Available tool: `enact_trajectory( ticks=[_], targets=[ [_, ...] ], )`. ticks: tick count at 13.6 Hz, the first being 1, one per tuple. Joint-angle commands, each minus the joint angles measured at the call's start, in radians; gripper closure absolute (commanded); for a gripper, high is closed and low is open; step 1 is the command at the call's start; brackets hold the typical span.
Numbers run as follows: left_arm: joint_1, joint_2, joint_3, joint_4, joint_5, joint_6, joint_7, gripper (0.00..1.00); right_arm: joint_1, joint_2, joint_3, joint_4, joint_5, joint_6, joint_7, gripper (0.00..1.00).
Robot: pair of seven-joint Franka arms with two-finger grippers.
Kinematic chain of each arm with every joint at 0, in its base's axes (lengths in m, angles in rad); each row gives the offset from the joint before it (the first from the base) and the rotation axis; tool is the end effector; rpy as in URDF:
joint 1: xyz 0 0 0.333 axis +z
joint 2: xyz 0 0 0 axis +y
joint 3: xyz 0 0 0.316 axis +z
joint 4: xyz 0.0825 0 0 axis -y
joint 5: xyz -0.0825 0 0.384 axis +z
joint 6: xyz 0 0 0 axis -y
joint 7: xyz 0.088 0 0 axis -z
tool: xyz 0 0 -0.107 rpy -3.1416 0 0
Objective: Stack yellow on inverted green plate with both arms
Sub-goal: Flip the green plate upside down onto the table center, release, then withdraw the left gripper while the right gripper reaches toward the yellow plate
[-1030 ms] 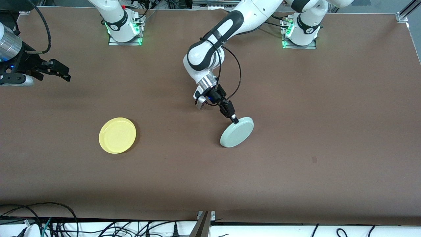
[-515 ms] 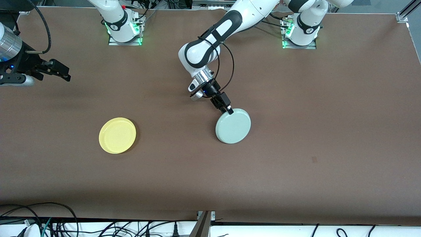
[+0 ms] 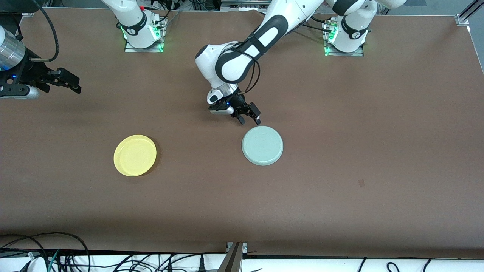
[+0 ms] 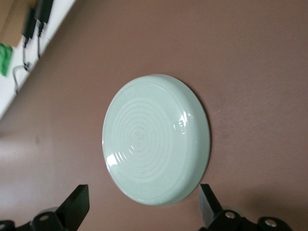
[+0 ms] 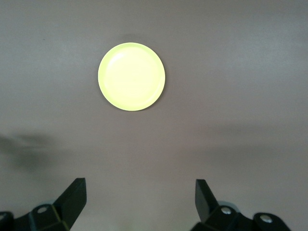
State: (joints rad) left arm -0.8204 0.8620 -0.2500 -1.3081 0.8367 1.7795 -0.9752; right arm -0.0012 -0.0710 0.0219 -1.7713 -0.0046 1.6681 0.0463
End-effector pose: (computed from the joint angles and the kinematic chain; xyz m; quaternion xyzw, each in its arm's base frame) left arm 0.4320 -0.5722 0.2197 -0.9282 0.1767 -0.1534 0.2892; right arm 0.5357 0.0110 0.5765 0.9998 -0.0126 -0.0160 0.0036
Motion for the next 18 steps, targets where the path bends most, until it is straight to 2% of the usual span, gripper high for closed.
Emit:
enact_trajectory(
  ticks=[1, 3, 6, 12, 16, 18],
  targets=[
    [0.045, -0.010, -0.014, 0.084, -0.135, 0.000, -0.004, 0.00, -0.017, 0.002, 0.013, 0.010, 0.017, -0.011, 0.011, 0.00],
    [0.128, -0.073, -0.014, 0.081, -0.244, 0.035, 0.039, 0.00, -0.017, 0.002, 0.013, 0.010, 0.017, -0.011, 0.009, 0.00],
    [0.263, -0.187, -0.006, 0.069, -0.417, 0.037, 0.229, 0.00, -0.017, 0.000, 0.013, 0.010, 0.015, -0.013, 0.003, 0.00],
    [0.611, -0.377, 0.008, 0.004, -0.675, 0.028, 0.518, 0.00, -0.023, 0.016, 0.012, 0.010, 0.015, -0.011, 0.010, 0.00],
    [0.716, -0.446, 0.107, -0.008, -0.764, -0.060, 0.665, 0.00, -0.046, 0.080, 0.012, 0.010, 0.015, -0.011, 0.009, 0.00],
    [0.777, -0.484, 0.113, -0.034, -0.766, -0.090, 0.688, 0.00, -0.083, 0.140, 0.007, 0.010, 0.014, -0.010, 0.004, 0.00]
  ],
)
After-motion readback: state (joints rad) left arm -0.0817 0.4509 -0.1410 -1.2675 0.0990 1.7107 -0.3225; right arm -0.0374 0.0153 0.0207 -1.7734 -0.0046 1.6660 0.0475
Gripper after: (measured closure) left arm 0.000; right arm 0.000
